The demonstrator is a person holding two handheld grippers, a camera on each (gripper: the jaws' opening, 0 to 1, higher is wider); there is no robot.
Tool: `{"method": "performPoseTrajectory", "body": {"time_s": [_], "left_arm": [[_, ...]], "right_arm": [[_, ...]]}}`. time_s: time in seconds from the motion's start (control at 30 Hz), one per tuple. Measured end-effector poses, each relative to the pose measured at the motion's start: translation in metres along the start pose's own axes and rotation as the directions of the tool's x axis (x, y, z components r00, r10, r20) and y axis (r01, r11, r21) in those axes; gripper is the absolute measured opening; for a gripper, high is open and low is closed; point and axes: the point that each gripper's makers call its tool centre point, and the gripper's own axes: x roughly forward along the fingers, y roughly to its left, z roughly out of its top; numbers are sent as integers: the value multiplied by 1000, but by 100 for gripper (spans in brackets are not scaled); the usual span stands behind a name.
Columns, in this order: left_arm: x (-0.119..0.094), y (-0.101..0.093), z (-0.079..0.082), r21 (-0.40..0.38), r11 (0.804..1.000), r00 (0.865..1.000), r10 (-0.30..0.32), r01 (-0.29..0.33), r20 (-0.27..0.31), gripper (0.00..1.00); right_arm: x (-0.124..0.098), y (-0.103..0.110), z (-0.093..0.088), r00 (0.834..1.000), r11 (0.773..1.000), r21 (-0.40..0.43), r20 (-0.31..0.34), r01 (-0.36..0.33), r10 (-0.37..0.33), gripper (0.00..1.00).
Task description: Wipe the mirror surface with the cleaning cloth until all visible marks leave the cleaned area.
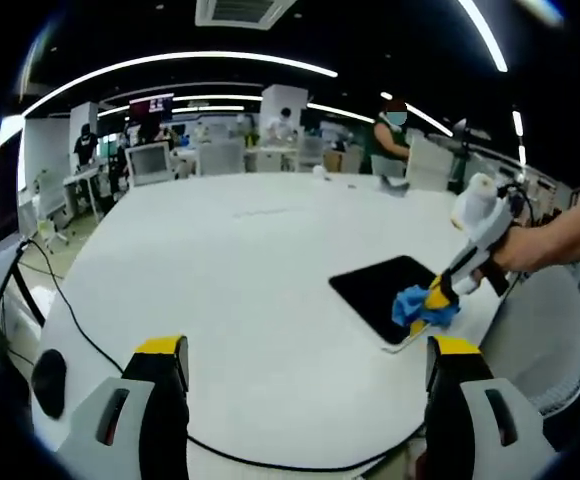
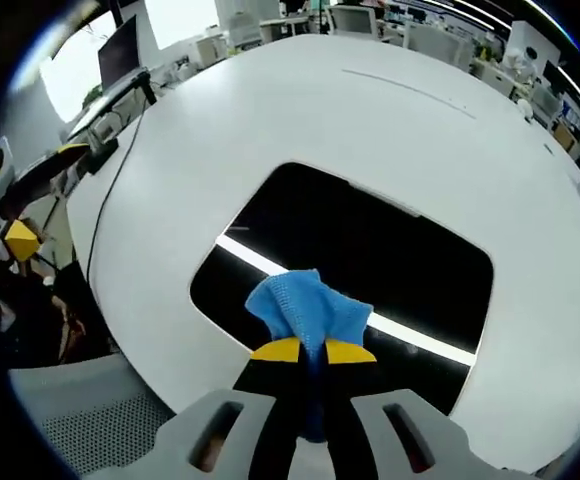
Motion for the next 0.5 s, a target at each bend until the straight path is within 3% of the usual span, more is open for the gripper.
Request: {"method": "performPoseTrajectory", "body": {"time_s": [0.5], "left_arm": [[-7, 6, 0, 0, 1000, 1000, -21, 21, -4, 99]], "right_arm": [[6, 29, 13, 1000, 1000, -13, 5, -24, 24, 1]]}}
